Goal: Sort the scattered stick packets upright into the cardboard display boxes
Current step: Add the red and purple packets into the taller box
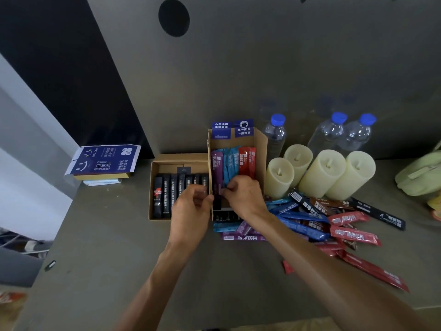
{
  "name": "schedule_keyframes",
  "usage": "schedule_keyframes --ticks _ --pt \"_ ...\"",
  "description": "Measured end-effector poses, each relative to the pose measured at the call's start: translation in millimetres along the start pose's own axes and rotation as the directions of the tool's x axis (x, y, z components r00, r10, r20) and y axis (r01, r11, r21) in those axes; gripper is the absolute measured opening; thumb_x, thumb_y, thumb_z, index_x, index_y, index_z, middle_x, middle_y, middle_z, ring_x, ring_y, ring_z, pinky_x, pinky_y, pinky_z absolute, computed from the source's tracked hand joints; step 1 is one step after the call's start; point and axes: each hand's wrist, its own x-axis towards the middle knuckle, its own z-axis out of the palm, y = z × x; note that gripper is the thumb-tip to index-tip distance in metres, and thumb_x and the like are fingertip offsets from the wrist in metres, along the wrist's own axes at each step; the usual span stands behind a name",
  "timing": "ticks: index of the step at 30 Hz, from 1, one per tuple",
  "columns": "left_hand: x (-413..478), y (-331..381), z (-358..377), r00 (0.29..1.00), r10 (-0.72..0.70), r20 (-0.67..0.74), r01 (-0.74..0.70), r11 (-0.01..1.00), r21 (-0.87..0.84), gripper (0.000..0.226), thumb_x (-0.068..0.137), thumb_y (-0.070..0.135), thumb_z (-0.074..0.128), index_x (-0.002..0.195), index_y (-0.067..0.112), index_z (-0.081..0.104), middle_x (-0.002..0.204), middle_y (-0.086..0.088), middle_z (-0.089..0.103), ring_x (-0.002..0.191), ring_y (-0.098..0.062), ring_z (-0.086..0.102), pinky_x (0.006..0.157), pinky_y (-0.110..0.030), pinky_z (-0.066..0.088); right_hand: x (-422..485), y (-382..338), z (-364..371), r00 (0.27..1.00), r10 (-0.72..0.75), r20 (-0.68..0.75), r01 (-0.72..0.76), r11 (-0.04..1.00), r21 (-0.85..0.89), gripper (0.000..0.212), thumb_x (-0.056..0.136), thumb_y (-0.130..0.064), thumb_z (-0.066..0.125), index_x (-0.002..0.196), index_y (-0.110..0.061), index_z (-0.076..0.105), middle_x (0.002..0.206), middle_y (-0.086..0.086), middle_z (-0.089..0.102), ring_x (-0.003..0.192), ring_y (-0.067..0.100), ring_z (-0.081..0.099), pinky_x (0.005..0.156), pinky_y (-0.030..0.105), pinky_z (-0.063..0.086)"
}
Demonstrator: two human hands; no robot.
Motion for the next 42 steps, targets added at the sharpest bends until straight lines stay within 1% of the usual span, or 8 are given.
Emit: schedule_keyframes --ticks 11,17,21,26,32,34,37,42 --pt "-74.5 -7.9 43.6 0.970 -0.015 0.241 0.001 0.998 0.059 0.008 0.090 0.019 0.070 0.084 0.025 0.070 0.074 0.017 0.068 0.073 0.005 0.062 0.064 -0.006 0.042 -121.2 97.7 -83.4 0.992 0.117 -0.037 -0.116 0.993 0.030 0.018 0.087 -0.015 0.075 0.078 -0.028 0.065 0.073 -0.011 0.069 0.066 -0.001 0.066 0.061 0.011 0.048" --pt "-108.5 -2.9 112.6 0.846 0.055 0.531 -0.207 0.951 0.232 0.010 0.090 0.030 0.064 0.099 0.031 0.069 0.094 0.016 0.068 0.079 -0.003 0.062 0.078 -0.026 0.053 -155.0 151.3 -108.5 0.961 0.238 -0.141 -0.246 0.969 -0.039 0.021 0.087 -0.004 0.071 0.078 -0.022 0.068 0.072 -0.010 0.071 0.054 0.001 0.066 0.056 0.012 0.050" --pt "-118.5 8.8 141.1 0.851 0.013 0.525 -0.219 0.918 0.332 0.026 0.090 0.040 0.062 0.115 0.032 0.060 0.117 0.010 0.058 0.099 -0.015 0.064 0.085 -0.035 0.054 -164.9 165.2 -108.8 0.954 0.254 -0.161 -0.262 0.965 -0.029 0.018 0.087 -0.003 0.069 0.085 -0.021 0.072 0.081 -0.020 0.070 0.072 -0.004 0.068 0.065 0.021 0.059" --pt "-117.6 15.2 146.5 0.851 0.005 0.524 -0.258 0.875 0.409 0.024 0.089 0.034 0.066 0.110 0.026 0.057 0.120 0.005 0.050 0.105 -0.017 0.058 0.085 -0.036 0.053 -170.0 170.0 -112.3 0.931 0.319 -0.177 -0.324 0.946 -0.004 0.015 0.091 -0.009 0.068 0.087 -0.024 0.068 0.084 -0.023 0.064 0.071 -0.007 0.063 0.063 0.005 0.046" --pt "-105.5 19.3 123.7 0.799 -0.100 0.592 -0.013 0.983 0.185 0.014 0.088 0.024 0.073 0.089 0.030 0.060 0.088 0.013 0.066 0.083 0.001 0.062 0.070 -0.015 0.048 -171.2 162.3 -125.8 0.887 0.439 -0.141 -0.421 0.896 0.143 0.018 0.095 -0.021 0.064 0.091 -0.036 0.057 0.092 -0.013 0.066 0.082 0.002 0.065 0.064 0.011 0.045" --pt "-102.5 18.1 115.7 0.780 -0.145 0.609 0.096 0.989 0.111 0.015 0.086 0.022 0.075 0.088 0.030 0.062 0.084 0.008 0.071 0.082 -0.004 0.067 0.076 -0.025 0.054 -168.4 160.3 -128.3 0.860 0.498 -0.115 -0.468 0.858 0.211 0.004 0.097 -0.027 0.062 0.099 -0.030 0.060 0.089 -0.009 0.070 0.072 0.001 0.067 0.056 0.009 0.042" --pt "-102.5 17.6 103.5 0.796 -0.171 0.581 0.210 0.978 0.000 0.014 0.086 0.012 0.074 0.089 0.022 0.065 0.079 0.004 0.074 0.078 -0.012 0.070 0.085 -0.040 0.056 -165.1 158.2 -131.7 0.833 0.550 -0.058 -0.502 0.796 0.338 0.018 0.101 -0.034 0.054 0.103 -0.019 0.065 0.085 -0.001 0.073 0.060 0.010 0.069 0.051 0.019 0.044" --pt "-105.8 20.1 93.4 0.831 -0.175 0.528 0.263 0.960 -0.096 0.015 0.084 0.008 0.075 0.093 0.018 0.066 0.082 0.002 0.075 0.078 -0.014 0.071 0.083 -0.038 0.057 -164.0 143.9 -139.1 0.843 0.511 0.168 -0.501 0.633 0.590 0.026 0.100 -0.028 0.057 0.091 -0.010 0.072 0.080 0.011 0.071 0.058 0.016 0.058 0.047 0.023 0.037"
